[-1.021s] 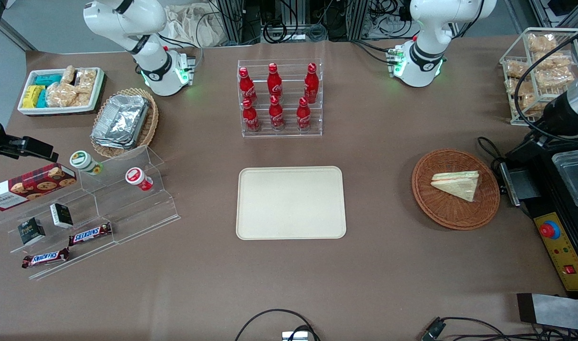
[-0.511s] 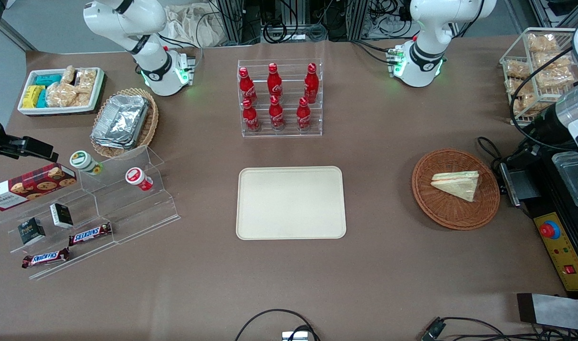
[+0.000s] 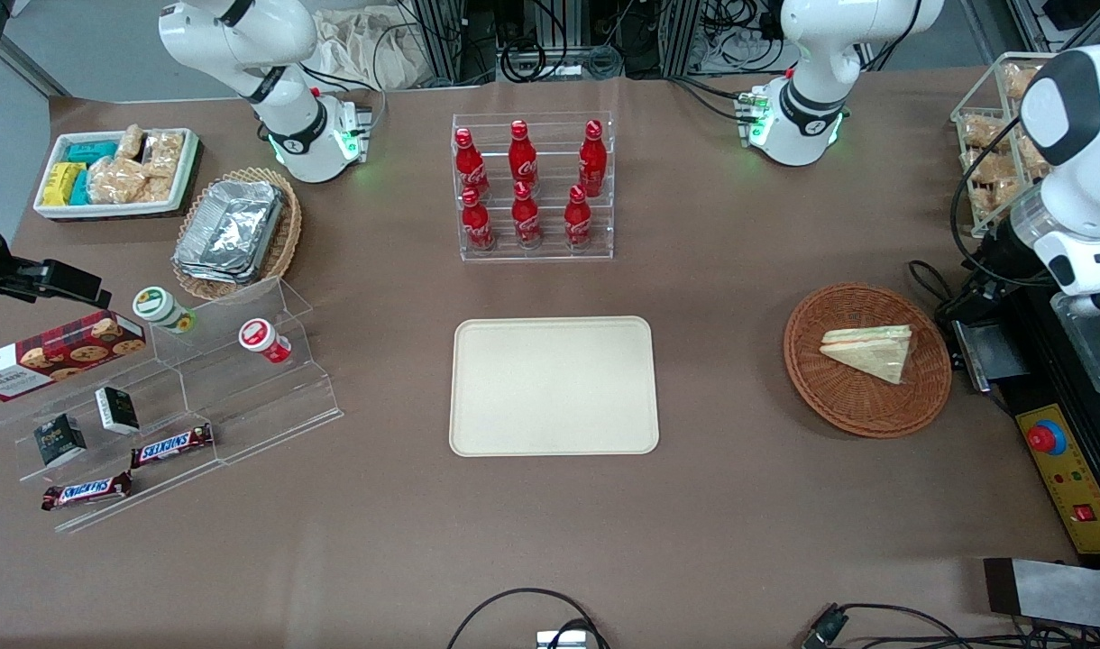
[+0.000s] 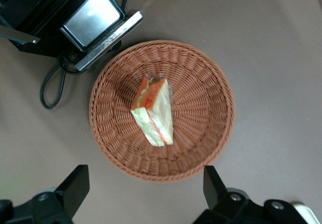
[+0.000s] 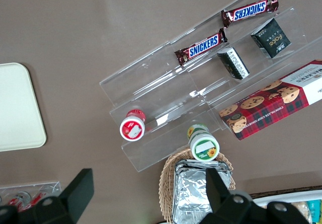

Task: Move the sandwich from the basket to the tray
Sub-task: 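Lower the open left gripper toward the wrapped sandwich in the basket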

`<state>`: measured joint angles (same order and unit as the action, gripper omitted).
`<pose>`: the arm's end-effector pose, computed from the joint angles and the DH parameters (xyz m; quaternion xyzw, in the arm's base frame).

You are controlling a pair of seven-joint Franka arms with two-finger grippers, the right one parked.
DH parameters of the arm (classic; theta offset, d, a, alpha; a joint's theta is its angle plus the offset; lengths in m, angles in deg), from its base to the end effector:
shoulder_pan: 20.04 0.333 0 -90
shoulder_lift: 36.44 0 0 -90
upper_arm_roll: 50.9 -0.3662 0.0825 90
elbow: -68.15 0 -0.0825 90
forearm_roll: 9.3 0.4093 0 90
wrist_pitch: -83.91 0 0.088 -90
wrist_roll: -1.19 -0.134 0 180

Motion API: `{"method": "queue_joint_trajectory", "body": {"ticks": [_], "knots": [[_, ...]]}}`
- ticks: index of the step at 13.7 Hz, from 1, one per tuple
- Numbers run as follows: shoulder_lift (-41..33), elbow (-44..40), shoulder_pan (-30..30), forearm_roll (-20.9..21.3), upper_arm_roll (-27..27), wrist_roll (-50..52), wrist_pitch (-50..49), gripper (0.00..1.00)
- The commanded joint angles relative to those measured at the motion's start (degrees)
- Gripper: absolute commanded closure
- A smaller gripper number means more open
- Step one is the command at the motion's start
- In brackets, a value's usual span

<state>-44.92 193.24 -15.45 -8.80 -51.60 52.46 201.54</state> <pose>0.5186 0.0489 0.4654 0.8816 0.4720 0.0094 0.0007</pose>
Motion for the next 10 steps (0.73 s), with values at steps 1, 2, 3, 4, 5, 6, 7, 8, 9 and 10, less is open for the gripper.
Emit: {"method": "queue_joint_trajectory", "body": {"ticks": [1, 2, 3, 4, 5, 6, 7, 8, 9, 10], "knots": [[-3.12, 6.29, 1.99, 0.47, 0.17, 0.85, 5.22, 0.00], [-3.12, 7.78, 3.04, 0.21, 0.17, 0.94, 7.33, 0.00], [-2.86, 9.19, 3.40, 0.03, 0.17, 0.94, 9.52, 0.00], [-2.59, 10.77, 3.49, -0.06, 0.17, 0.94, 11.98, 0.00], [-2.07, 11.92, 3.49, -0.14, 0.17, 0.94, 13.92, 0.00], [-1.54, 12.80, 3.49, -0.14, 0.17, 0.94, 15.59, 0.00], [-0.84, 13.59, 3.49, -0.14, 0.08, 0.94, 17.18, 0.00], [-0.31, 14.29, 3.49, -0.23, 0.08, 0.94, 18.50, 0.00], [0.56, 15.08, 3.49, -0.23, 0.08, 0.94, 20.08, 0.00], [1.27, 15.79, 3.49, -0.41, 0.08, 0.94, 21.49, 0.00]]}}
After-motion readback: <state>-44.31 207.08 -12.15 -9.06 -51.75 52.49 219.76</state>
